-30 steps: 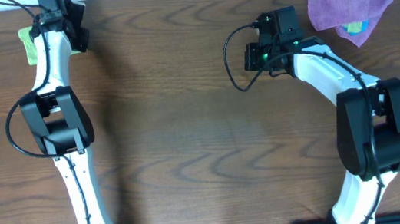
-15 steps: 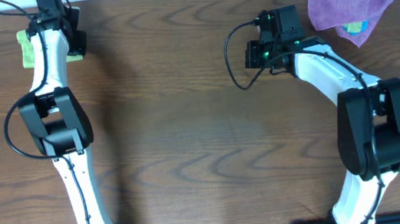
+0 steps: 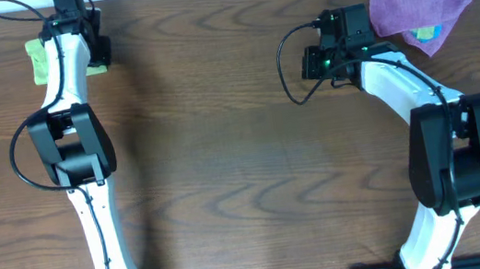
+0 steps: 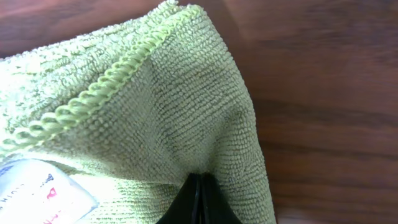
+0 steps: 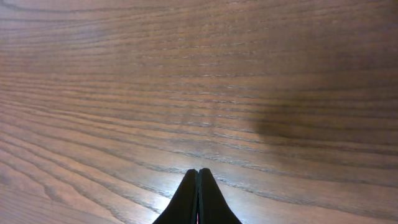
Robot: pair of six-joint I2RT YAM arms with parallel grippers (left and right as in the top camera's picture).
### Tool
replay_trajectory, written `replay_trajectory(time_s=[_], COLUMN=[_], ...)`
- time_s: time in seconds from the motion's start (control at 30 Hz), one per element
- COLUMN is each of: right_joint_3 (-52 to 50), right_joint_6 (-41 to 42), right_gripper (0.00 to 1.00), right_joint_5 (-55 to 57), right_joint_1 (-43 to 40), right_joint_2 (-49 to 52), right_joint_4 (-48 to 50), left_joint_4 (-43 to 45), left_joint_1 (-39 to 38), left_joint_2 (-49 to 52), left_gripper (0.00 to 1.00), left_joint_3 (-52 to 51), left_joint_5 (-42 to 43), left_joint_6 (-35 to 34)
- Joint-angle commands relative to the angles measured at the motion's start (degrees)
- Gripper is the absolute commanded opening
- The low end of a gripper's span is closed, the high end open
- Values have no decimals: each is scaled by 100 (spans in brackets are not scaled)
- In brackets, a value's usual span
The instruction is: Fold the cloth
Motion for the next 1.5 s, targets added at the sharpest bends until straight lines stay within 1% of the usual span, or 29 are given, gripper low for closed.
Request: replay_trajectory(time_s=[0.0,0.17,0.3,0.47,0.57,0.73,0.83,0.9,0.97,1.13,1.27,1.4,1.47], right_joint_3=[87,87,87,87,87,87,87,87,87,87,87,90,92], right_joint_6=[-96,-96,-98,-184,-184,-181,-181,-181,-181,-181,-184,-232,-358], right_gripper=[2,2,1,1,2,1,2,1,1,1,1,1,1], right_joint_5=[50,50,50,48,48,48,48,48,48,48,48,70,76], right_joint_1=[-114,-144,-164,-192,-221,-306,-345,-352,-356,-356,-356,-431,-501], right_joint_2=[-120,-120,-120,-120,-120,-120,-120,-120,-120,-120,-120,-240,-439], right_joint_4=[0,-20,-37,-151,-184,-190,-190,-190,-190,-210,-393,-822,-1038], left_joint_4=[-188,-129,-144,291,420,1001,1003,826,503,-350,-1193,-2236,-2509], left_joint_1=[-205,-203,-199,-192,-170,-199,-238,-269,-299,-323,-323,-404,-516], left_joint_2=[83,-114,-116,-142,-155,-343,-610,-789,-970,-1434,-1696,-1823,-1943], left_gripper=[6,6,5,6,6,6,6,5,5,6,6,6,6], left_joint_3=[-293,-293,-293,-293,-293,-293,-293,-293,-293,-293,-293,-293,-293], left_joint_5=[544,531,358,-516,-535,-531,-509,-448,-190,872,1397,1427,1314], left_joint_6=[-223,-232,-234,-225,-227,-229,-234,-238,-306,-651,-1298,-1408,-1357])
